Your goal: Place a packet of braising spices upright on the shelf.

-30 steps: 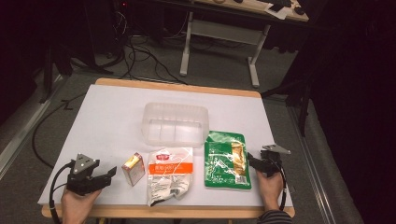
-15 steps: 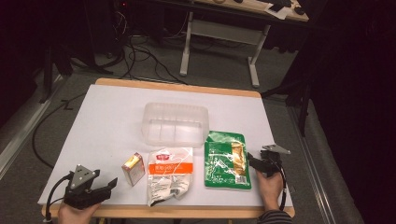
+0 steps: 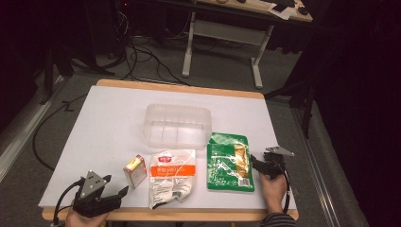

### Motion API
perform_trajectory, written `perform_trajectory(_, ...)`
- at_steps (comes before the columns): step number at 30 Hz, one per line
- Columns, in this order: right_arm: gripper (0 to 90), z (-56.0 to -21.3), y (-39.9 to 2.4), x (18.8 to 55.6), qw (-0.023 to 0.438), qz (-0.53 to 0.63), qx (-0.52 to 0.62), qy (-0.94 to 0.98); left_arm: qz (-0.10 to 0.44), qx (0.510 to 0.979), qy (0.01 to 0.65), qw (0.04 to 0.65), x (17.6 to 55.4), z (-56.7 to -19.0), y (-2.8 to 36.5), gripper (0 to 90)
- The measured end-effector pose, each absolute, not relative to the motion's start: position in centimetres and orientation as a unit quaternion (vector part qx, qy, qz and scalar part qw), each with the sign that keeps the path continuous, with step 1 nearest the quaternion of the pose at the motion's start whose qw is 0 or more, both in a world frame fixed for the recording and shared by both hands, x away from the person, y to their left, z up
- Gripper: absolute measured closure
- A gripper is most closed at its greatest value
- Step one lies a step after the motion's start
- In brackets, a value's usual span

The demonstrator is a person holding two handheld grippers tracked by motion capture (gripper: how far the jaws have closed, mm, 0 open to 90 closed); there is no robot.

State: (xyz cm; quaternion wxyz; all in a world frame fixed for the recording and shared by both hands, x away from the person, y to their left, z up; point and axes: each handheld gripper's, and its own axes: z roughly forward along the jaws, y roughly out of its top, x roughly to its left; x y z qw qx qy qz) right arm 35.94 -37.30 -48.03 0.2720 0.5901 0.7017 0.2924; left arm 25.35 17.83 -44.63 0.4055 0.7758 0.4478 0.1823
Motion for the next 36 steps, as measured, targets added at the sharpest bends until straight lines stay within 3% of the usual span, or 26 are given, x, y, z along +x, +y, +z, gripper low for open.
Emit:
perform_trajectory(12,38.2,-48.0,-37.3,35.9,0.273,0.292,0.588,0.703,0.159,0.787,0.432,0.410,26.4,-43.0,15.5,29.7)
perform_trajectory(20,38.3,-48.0,-37.3,35.9,0.274,0.292,0.588,0.703,0.177,0.782,0.448,0.396,27.0,-42.3,14.8,33.9)
perform_trajectory(34,38.4,-48.0,-37.3,35.9,0.274,0.291,0.586,0.704,0.182,0.776,0.454,0.399,27.7,-41.3,14.1,54.2)
perform_trajectory(36,38.4,-48.0,-37.3,35.9,0.275,0.291,0.586,0.704,0.182,0.778,0.449,0.399,27.7,-41.1,14.0,60.3)
